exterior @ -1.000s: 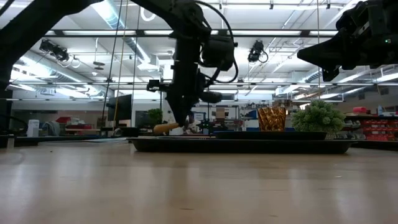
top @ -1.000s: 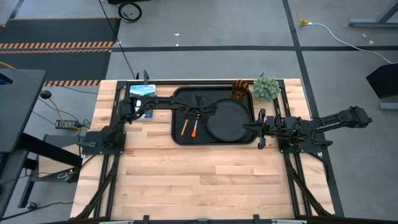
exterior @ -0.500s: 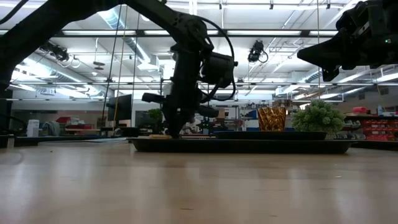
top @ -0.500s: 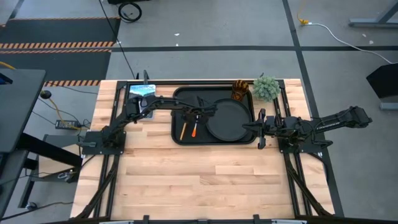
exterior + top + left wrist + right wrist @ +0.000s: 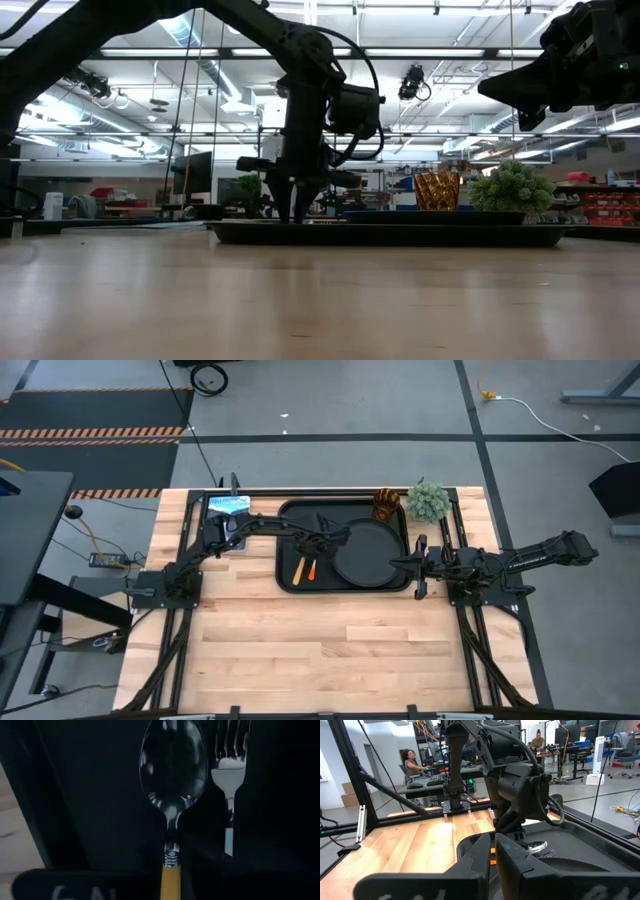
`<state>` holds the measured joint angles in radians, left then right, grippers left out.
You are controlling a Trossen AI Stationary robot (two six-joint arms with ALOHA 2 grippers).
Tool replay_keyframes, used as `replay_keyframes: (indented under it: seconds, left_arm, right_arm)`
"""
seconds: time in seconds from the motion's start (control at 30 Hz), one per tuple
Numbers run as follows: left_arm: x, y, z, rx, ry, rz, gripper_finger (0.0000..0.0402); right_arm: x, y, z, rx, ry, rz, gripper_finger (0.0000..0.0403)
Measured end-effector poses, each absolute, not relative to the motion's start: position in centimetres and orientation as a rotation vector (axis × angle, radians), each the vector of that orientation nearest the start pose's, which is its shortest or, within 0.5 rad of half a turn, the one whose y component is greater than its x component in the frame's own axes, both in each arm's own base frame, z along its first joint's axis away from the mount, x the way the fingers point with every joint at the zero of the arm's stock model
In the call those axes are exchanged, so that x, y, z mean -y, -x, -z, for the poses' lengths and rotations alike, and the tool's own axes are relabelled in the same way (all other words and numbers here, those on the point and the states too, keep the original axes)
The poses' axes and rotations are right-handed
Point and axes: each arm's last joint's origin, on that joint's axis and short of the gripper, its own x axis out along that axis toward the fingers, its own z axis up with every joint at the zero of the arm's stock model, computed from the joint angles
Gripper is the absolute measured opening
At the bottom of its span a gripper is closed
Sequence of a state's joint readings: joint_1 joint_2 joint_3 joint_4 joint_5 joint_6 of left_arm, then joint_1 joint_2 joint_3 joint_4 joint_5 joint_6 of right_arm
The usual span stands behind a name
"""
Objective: Pick and place plate/cup/fork/spoon on tray
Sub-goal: Put the yellow spoon on the black tray on the left side of the orange fork
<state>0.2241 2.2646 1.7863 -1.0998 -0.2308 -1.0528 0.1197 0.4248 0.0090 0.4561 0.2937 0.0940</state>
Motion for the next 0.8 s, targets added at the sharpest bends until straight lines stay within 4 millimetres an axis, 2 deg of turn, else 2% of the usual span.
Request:
replay_keyframes:
  seconds: [0.2,0.47,0.63,0.8]
  left_arm:
    - [-10.6,-42.2,-16.1,-1.256,0.732,-1.067,0.0102]
    - [-10.6,-42.5,-17.4,-1.33,0.581,-0.925,0.0091]
    - [-11.7,-42.4,-17.1,-1.335,0.634,-0.91,0.0085]
    - [-12.7,-41.8,-16.2,-1.361,0.672,-0.913,0.01]
  right_arm:
    - [-0.6,-12.3,-17.2,0.047,-0.102,0.172,0.0034]
    - [-0.6,-12.3,-17.2,0.048,-0.102,0.172,0.0034]
    - [-0.6,-12.3,-17.2,0.047,-0.102,0.172,0.0034]
    - [-0.6,-12.3,-17.2,0.047,-0.102,0.172,0.0034]
